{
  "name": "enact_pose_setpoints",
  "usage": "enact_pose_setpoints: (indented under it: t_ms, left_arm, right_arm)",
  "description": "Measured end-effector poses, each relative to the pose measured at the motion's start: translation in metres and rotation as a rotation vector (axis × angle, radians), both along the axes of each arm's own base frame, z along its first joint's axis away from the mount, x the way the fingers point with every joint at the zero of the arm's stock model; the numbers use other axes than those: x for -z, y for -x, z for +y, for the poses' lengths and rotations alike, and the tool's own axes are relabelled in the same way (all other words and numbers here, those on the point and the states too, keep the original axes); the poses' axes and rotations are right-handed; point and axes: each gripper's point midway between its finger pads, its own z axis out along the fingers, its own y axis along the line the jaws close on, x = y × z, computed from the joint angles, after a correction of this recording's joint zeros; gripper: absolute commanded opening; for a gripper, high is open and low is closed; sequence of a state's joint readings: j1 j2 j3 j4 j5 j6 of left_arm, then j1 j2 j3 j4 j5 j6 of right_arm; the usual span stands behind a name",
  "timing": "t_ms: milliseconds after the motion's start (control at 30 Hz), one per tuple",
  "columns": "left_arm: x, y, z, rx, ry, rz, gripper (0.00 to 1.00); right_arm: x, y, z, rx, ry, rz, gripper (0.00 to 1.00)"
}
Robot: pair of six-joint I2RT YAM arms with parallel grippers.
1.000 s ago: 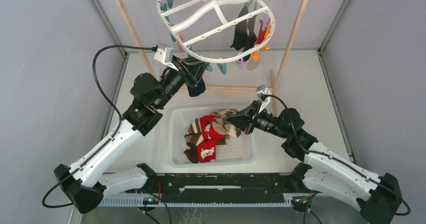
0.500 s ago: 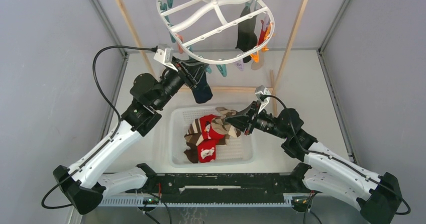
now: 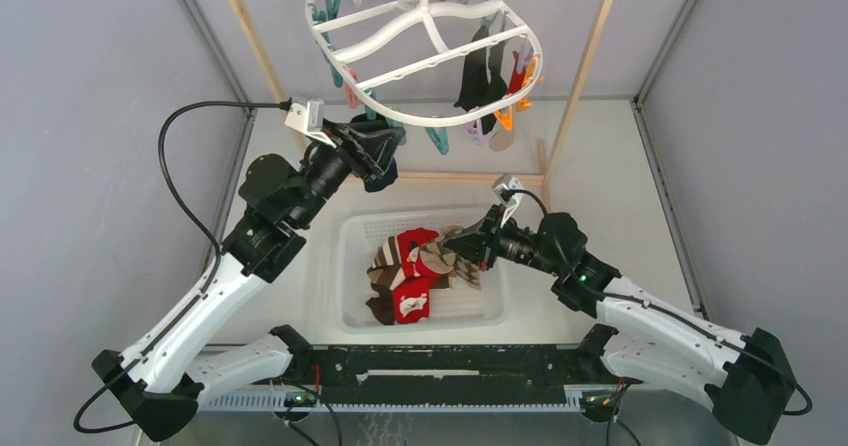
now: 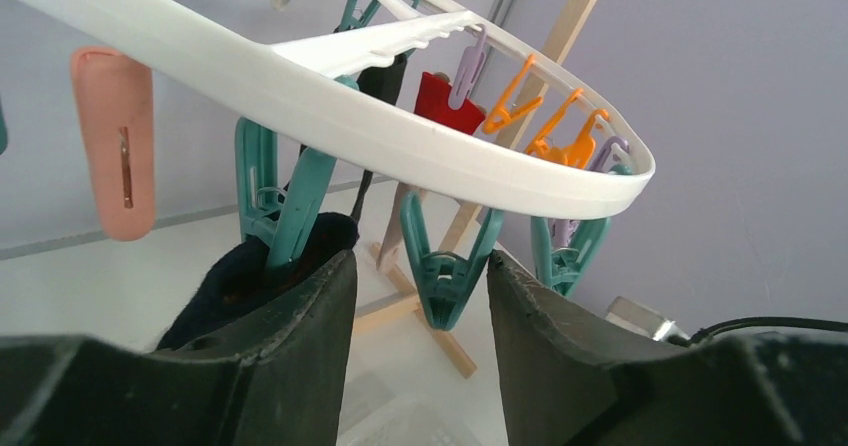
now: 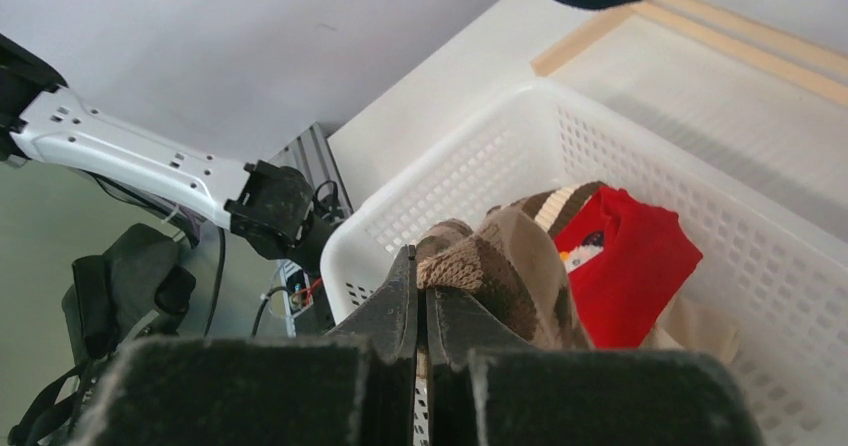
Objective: Remove the socks clipped to the hanger
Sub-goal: Place the sock in the bin.
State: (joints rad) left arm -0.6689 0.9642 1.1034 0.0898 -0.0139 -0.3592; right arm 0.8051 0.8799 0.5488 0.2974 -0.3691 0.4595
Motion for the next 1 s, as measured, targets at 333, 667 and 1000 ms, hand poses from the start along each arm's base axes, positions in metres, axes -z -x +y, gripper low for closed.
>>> enact_pose_setpoints:
  t_ms: [333,667,1000]
  left_arm:
    - [0.003,0.005,0.006,-0.008,-0.006,0.021,0.61]
    - [-0.002,0.011,0.011,-0.007,0.005,0.010,0.62]
    - [-0.010,0.020,0.017,-0.005,0.027,-0.002,0.63]
  right_arm:
    - [0.045,-0.004,0.007,0.005,0.100,0.081,0.00]
    - [0.100,-0.010,0.006,0.036,0.218,0.169,0.01]
    - [0.134,-0.014,0.006,0.065,0.306,0.215,0.10]
